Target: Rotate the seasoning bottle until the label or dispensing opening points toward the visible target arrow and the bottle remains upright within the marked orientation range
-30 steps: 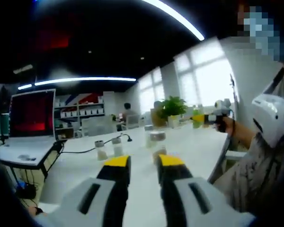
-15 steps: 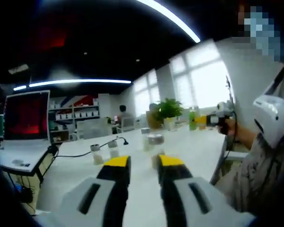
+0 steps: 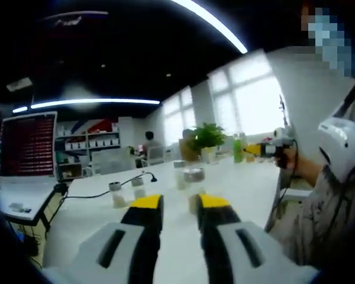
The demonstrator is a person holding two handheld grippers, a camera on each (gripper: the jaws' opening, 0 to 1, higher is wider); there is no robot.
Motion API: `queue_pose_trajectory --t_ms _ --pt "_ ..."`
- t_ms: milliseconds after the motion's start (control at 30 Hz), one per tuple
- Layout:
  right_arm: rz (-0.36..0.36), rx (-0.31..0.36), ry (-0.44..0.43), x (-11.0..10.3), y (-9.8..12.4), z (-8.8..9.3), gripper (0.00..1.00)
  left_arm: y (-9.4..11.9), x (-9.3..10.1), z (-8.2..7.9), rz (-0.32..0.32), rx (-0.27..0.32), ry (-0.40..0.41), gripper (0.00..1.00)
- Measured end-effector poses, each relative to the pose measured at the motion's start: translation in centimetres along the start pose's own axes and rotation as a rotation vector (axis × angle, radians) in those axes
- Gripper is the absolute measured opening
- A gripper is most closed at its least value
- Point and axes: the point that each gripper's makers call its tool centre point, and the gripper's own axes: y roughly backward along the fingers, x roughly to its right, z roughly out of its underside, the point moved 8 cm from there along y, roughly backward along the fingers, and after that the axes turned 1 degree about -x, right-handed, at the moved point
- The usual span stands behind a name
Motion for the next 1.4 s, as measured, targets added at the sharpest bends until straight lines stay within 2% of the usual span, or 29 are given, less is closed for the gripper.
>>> queue_pose_trajectory --t_ms 167,400,567,900,1400 --pt "-0.007 0.019 -0.012 0.3 0.3 -0.2 0.26 -0.1 0.6 -0.2 0.022 0.013 0.011 0.24" --pt "-0.006 0.026 -0.019 0.6 0.5 -0.4 0.26 -0.4 0.8 -0.3 0.023 0.011 0.005 0.24" --pt "0.004 0.036 -0.02 1.0 0.6 -0.9 0.26 -0.7 0.7 -0.1 0.022 0.006 0.01 0.24" --pt "-0.001 0.044 -0.049 1.1 0.5 -0.8 0.26 -0.6 0.6 0.0 0.019 0.007 0.012 0.24" --pt "0.008 0.036 -0.049 1.4 0.8 -0.8 0.26 -0.4 0.4 -0.1 0.011 0.002 0.012 0.24"
